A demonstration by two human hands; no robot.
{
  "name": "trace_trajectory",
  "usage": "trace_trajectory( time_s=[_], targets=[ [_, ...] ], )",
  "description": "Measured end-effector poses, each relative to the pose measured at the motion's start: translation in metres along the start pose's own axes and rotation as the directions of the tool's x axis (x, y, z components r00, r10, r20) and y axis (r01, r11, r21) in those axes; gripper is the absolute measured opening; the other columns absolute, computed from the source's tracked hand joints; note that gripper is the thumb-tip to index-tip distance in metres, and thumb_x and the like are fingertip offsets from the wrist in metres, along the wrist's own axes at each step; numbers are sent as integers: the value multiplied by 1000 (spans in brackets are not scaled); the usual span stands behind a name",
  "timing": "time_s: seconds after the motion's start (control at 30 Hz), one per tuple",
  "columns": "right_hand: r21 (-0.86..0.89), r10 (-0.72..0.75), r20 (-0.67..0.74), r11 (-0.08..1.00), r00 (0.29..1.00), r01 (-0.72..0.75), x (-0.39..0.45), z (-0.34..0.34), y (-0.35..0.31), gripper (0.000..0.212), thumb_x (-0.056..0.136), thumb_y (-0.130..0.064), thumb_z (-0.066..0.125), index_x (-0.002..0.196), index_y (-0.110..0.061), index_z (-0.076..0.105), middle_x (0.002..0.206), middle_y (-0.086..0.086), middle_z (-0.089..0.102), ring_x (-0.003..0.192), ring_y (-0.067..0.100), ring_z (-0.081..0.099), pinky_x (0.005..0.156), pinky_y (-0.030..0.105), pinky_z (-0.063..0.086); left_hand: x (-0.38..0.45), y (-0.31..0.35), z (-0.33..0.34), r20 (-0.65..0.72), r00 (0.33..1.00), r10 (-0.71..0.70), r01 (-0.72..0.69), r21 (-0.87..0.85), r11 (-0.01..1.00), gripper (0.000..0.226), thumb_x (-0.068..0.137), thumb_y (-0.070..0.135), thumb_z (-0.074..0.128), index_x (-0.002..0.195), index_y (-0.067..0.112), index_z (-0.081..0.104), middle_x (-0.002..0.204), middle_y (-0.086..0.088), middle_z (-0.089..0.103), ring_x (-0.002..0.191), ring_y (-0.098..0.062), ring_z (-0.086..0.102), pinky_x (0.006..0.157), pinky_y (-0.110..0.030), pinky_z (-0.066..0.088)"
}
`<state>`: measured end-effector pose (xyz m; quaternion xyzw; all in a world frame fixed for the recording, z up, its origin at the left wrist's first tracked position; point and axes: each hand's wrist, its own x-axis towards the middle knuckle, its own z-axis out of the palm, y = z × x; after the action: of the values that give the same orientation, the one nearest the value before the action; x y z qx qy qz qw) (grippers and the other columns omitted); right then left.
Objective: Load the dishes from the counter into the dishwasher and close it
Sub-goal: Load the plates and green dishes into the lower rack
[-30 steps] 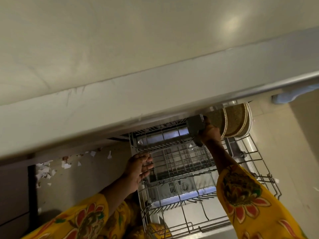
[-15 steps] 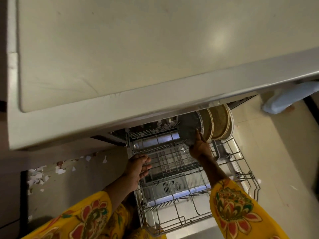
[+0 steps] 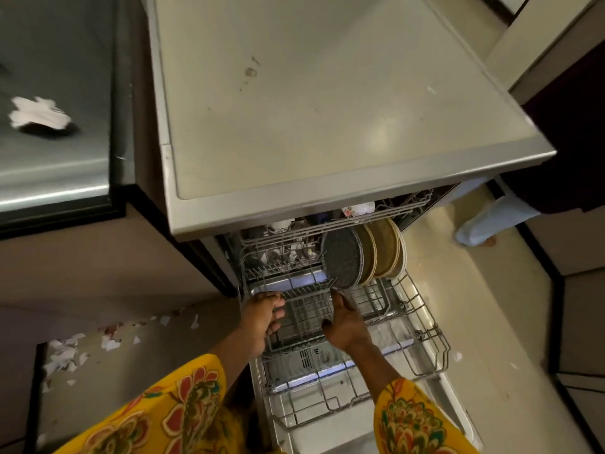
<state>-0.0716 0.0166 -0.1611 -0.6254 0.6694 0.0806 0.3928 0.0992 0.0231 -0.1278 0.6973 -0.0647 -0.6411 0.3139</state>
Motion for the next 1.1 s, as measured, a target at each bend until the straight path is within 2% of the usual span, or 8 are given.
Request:
trace_trajectory(
  time_s=[0.2, 0.37, 0.57, 0.73, 0.9, 1.1],
  targets=[
    [-64, -83, -9, 995, 996, 83, -45, 0, -39, 74, 91, -26, 53, 151, -24, 11, 157, 8, 17, 133, 35, 38, 104, 43, 41, -44, 6, -25, -15, 997, 75, -76, -74, 994, 15, 98, 10, 45, 94, 14, 58, 85, -1, 59, 68, -11, 51, 58, -23, 37],
    [-24, -160, -87, 987, 983, 159, -79, 1, -74, 68, 94, -27, 49, 151, -19, 13, 159, 4, 8, 140, 30, 28, 110, 41, 33, -77, 18, -55, -40, 987, 155, -158, -109, 981, 14, 98, 11, 46, 93, 14, 59, 80, 0, 56, 63, -11, 46, 57, -23, 34],
    [44, -320, -125, 944, 939, 327, -115, 18, -134, 59, 98, -32, 44, 149, -12, 22, 157, 7, 16, 144, 22, 18, 113, 29, 21, -115, 30, -116, -72, 968, 240, -250, -203, 947, 15, 95, 18, 53, 81, 13, 57, 70, -4, 47, 55, -12, 35, 51, -25, 28],
    [46, -469, -120, 878, 875, 477, -127, 24, -219, 60, 98, -41, 40, 149, -14, 24, 157, 5, 17, 145, 18, 16, 114, 29, 17, -142, 52, -175, -202, 930, 308, -358, -297, 885, 13, 94, 20, 54, 84, 14, 59, 74, -1, 51, 61, -12, 38, 54, -24, 28],
    [62, -603, -125, 788, 788, 613, -133, 21, -316, 59, 97, -39, 44, 147, -12, 27, 155, 6, 24, 144, 15, 19, 115, 24, 14, -154, 91, -245, -344, 862, 372, -492, -396, 775, 13, 95, 21, 52, 88, 18, 61, 90, 1, 59, 71, -10, 48, 59, -24, 33],
    [100, -697, -158, 693, 699, 714, -142, 22, -433, 57, 97, -40, 45, 145, -14, 32, 151, 6, 32, 138, 19, 31, 114, 33, 27, -170, 145, -345, -452, 769, 453, -632, -429, 645, 10, 93, 20, 54, 89, 13, 60, 85, 0, 57, 67, -11, 47, 57, -24, 32]
  ],
)
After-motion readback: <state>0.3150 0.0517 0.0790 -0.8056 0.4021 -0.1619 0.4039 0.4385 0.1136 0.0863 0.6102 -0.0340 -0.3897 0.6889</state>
